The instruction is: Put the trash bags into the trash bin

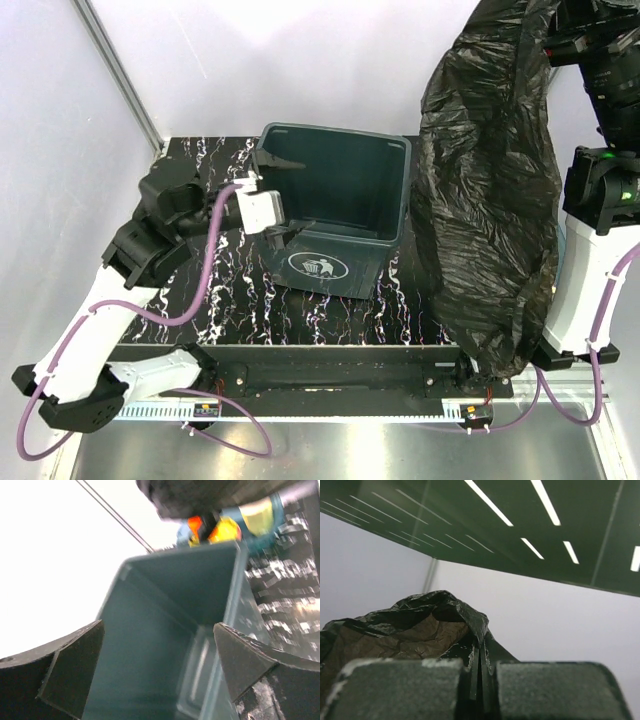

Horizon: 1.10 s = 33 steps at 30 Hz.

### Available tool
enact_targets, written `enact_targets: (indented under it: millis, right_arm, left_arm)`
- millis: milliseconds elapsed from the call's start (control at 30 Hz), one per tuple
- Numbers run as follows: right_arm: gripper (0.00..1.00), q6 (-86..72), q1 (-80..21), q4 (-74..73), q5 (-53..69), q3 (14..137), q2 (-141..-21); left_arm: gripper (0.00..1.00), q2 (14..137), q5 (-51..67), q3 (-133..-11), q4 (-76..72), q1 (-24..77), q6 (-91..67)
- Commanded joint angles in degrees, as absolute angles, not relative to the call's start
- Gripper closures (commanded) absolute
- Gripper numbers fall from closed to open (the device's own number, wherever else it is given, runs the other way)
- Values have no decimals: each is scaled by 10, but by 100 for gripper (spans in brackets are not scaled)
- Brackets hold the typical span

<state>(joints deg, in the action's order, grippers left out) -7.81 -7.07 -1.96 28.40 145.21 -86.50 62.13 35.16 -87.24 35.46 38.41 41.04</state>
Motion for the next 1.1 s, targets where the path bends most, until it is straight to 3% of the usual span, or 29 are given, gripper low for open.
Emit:
enact_targets:
  millis: [0, 133, 500, 600, 633, 700, 767, 800, 1000, 1033, 1067]
  right_arm:
    - [100, -183, -70, 77, 373, 1499, -879]
    - [100, -217, -70, 107, 381, 1520, -882]
    - [100, -226, -69, 104, 389, 1516, -830]
    - [100, -206, -69, 90, 385, 1499, -816]
    - [100, -194, -70, 87, 381, 1485, -806]
    - [100, -174, -70, 72, 365, 1472, -797]
    - [100, -142, -69, 49, 346, 1454, -783]
    - [100, -132, -70, 44, 331, 1445, -777]
    - [100, -113, -69, 64, 327, 1381, -748]
    - [100, -126, -69, 75, 330, 1383, -752]
    - [100, -134, -69, 84, 336, 1383, -754]
  left_arm:
    - [1, 651, 355, -886, 151, 384, 286]
    - [1, 744, 414, -948, 95, 398, 255]
    - [1, 975, 431, -1140, 18, 501, 275]
    - [28, 1002, 486, -1171, 2, 520, 243]
    - [46, 1003, 506, -1170, -35, 522, 226]
    - [64, 997, 546, -1165, -70, 523, 172]
    - [93, 976, 562, -1156, -99, 522, 139]
    - [96, 965, 568, -1148, -108, 523, 128]
    - [100, 882, 607, -1082, -119, 525, 122]
    - [97, 879, 619, -1082, -57, 529, 144]
    - [79, 875, 627, -1078, -26, 535, 191]
